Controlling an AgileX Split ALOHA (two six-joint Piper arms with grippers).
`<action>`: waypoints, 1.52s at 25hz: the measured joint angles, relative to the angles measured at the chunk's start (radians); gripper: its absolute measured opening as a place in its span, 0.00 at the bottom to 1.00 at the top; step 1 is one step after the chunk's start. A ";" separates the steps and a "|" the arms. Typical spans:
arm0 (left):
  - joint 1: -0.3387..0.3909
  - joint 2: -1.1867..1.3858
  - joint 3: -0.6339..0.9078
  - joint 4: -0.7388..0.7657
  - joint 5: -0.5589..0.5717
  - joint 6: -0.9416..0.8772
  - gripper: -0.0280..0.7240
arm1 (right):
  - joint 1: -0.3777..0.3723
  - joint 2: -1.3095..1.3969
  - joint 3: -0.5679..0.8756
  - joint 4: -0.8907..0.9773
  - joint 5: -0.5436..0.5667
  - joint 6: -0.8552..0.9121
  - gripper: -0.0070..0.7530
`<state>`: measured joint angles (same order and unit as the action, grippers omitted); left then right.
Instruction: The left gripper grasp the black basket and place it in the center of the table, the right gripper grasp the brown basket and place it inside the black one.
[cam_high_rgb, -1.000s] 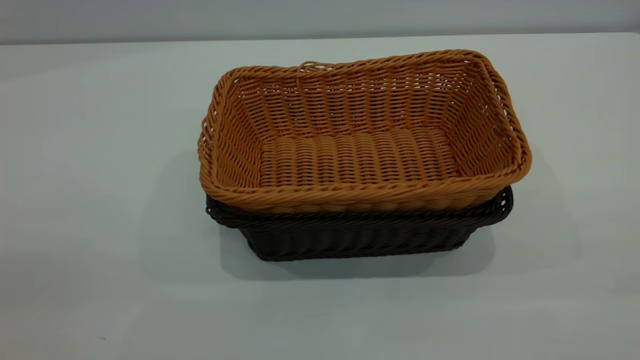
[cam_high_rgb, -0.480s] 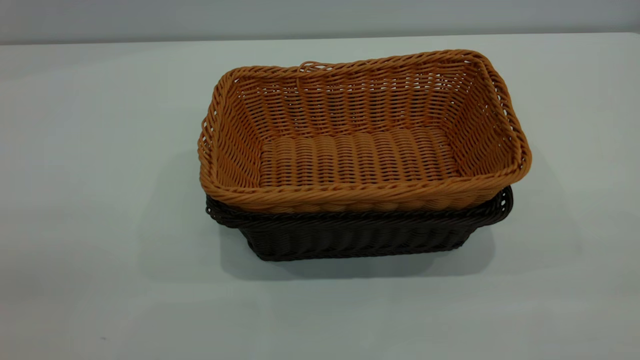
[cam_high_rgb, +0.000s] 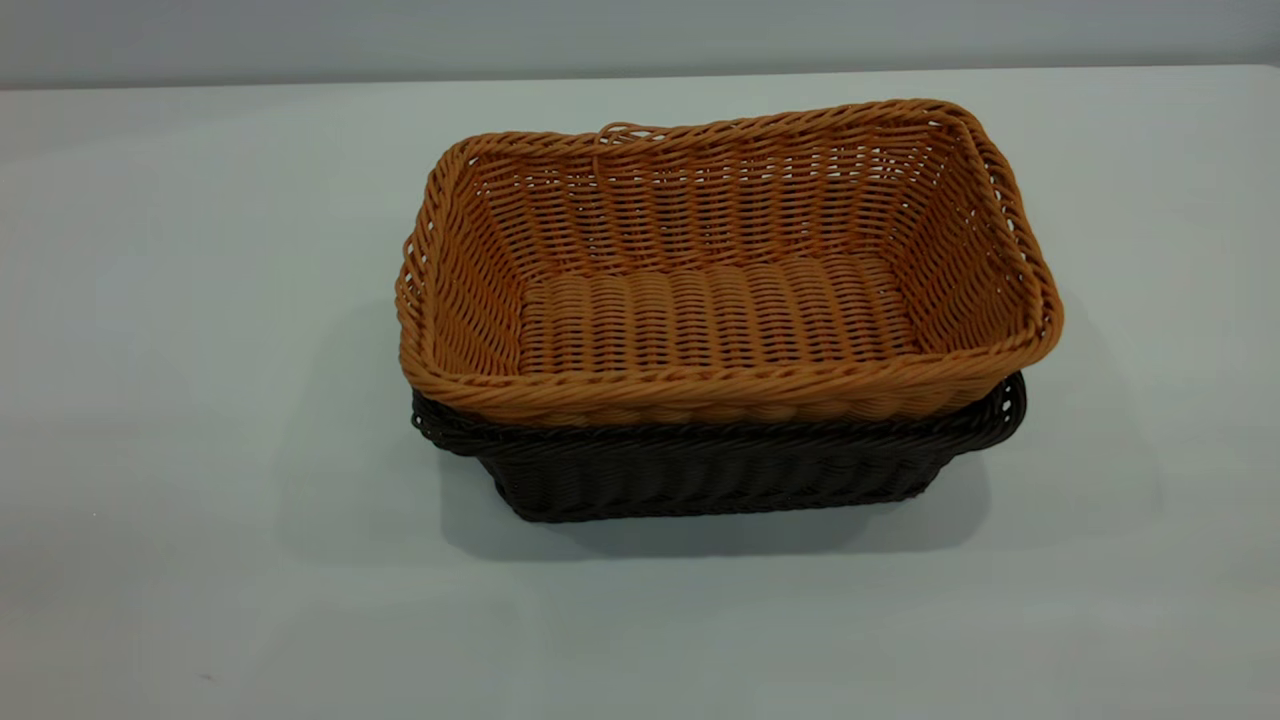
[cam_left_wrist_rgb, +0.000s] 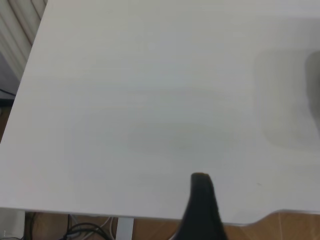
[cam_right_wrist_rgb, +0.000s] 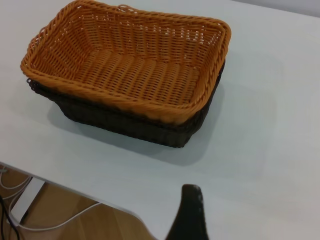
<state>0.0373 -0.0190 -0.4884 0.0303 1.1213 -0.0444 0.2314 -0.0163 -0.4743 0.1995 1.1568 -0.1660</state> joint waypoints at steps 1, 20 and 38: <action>0.000 0.000 0.000 0.000 0.000 0.000 0.74 | 0.000 0.000 0.000 0.000 0.000 0.000 0.75; 0.000 0.000 0.000 0.003 0.000 0.000 0.74 | -0.323 0.000 0.000 -0.022 -0.006 0.011 0.75; 0.000 0.000 0.000 0.003 0.000 0.000 0.74 | -0.240 0.000 0.003 -0.119 -0.008 0.175 0.75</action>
<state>0.0373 -0.0190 -0.4884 0.0335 1.1213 -0.0448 -0.0087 -0.0163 -0.4711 0.0806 1.1488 0.0094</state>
